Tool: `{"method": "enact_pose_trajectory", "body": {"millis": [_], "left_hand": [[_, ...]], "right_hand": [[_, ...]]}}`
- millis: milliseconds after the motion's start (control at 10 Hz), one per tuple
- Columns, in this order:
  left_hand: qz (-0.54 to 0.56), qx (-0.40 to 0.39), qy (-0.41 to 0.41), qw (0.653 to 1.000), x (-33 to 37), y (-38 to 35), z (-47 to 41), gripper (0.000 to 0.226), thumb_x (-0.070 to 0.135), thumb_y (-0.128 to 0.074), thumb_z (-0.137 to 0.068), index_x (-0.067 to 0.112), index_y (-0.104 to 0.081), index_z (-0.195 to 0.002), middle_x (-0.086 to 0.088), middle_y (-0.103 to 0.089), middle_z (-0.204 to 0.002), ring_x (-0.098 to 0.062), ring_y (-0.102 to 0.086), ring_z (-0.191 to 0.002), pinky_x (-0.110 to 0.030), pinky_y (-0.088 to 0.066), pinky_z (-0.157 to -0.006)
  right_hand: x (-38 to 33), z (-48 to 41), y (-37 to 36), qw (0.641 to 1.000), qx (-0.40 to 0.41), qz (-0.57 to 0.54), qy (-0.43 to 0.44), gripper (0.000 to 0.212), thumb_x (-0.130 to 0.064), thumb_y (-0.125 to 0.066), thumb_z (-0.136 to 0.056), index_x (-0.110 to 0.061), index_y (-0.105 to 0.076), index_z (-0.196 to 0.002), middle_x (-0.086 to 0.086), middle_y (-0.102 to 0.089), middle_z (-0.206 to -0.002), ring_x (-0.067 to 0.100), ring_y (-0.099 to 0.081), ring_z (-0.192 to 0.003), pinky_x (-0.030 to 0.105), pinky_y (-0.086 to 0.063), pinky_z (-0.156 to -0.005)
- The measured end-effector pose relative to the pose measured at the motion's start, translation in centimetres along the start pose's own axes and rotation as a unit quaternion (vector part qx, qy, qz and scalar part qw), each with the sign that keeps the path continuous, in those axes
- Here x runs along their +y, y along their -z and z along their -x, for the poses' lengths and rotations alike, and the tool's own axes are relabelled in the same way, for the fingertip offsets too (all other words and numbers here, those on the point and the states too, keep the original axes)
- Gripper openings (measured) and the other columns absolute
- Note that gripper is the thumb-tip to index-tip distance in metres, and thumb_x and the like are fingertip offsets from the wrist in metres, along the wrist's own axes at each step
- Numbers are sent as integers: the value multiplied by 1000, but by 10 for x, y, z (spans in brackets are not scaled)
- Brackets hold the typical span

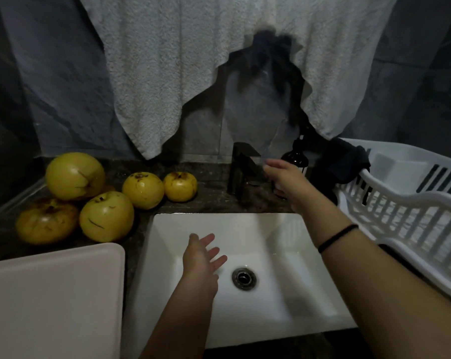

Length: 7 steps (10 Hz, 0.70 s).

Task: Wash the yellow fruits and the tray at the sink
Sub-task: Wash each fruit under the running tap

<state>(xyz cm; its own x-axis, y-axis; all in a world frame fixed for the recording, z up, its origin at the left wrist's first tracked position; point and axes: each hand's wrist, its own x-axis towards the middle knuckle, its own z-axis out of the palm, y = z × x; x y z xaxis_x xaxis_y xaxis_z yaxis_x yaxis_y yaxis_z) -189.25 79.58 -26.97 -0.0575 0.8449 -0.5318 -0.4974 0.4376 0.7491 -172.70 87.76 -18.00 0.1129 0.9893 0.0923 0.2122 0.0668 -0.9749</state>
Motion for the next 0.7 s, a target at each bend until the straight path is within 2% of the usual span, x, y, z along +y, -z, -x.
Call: {"method": "enact_pose_trajectory", "body": {"millis": [100, 200, 300, 400, 500, 600, 700], "left_hand": [[2, 0, -2, 1000, -1, -1, 0, 54, 44, -19, -103, 16, -58, -126, -16, -49, -140, -33, -54, -118, -50, -22, -110], [-2, 0, -4, 1000, 0, 0, 0, 53, 44, -20, -103, 16, -58, -127, -16, -49, -140, -33, -54, -118, -50, -22, -110], [-20, 1, -4, 1000, 1, 0, 4, 47, 42, -29, -102, 15, -57, -129, -15, -50, -138, -32, -54, -117, -49, -24, -109], [-61, -3, -46, 997, 1, -3, 9, 42, 34, -48, -98, 14, -50, -135, -12, -53, -134, -29, -56, -116, -39, -38, -97], [-211, -3, -161, 964, -8, -3, 11, 42, 29, -66, -87, 18, -52, -125, -8, -60, -121, -26, -57, -108, -34, -45, -87], [-385, 37, -247, 889, -16, -2, 19, 29, 19, -67, -84, 19, -50, -106, 0, -57, -81, -16, -55, -76, -29, -45, -70], [-470, 20, -278, 837, -20, -3, 29, 22, 8, -60, -83, 19, -54, -101, 1, -55, -71, -14, -54, -66, -26, -42, -61]], "right_hand": [[48, 21, 8, 966, -129, 120, -191, 13, -26, -54, -94, -21, -58, -105, 5, -58, -99, 21, -58, -82, 38, -48, -71], [86, 43, 0, 677, -337, 605, -251, 52, -27, -69, -87, -5, -52, -131, 5, -57, -121, 28, -57, -109, 41, -47, -98], [83, 50, -1, 719, -254, 635, -126, 43, -22, -71, -84, -5, -56, -120, 11, -56, -125, 28, -55, -110, 32, -45, -88], [69, 58, 4, 763, -182, 619, -39, 9, -8, -59, -87, -13, -54, -93, 11, -58, -114, 22, -51, -91, 27, -41, -69], [67, 73, 10, 761, -260, 589, -78, 55, -1, -56, -85, -16, -47, -137, 7, -38, -146, 25, -42, -127, 28, -42, -95], [69, 92, 20, 765, -293, 559, -125, 81, -9, -64, -86, -21, -18, -152, 1, -15, -159, 24, -24, -143, 32, -29, -111], [73, 107, 34, 784, -262, 550, -119, 60, -19, -64, -89, -17, -38, -143, 4, -34, -149, 24, -38, -134, 31, -35, -106]]}}
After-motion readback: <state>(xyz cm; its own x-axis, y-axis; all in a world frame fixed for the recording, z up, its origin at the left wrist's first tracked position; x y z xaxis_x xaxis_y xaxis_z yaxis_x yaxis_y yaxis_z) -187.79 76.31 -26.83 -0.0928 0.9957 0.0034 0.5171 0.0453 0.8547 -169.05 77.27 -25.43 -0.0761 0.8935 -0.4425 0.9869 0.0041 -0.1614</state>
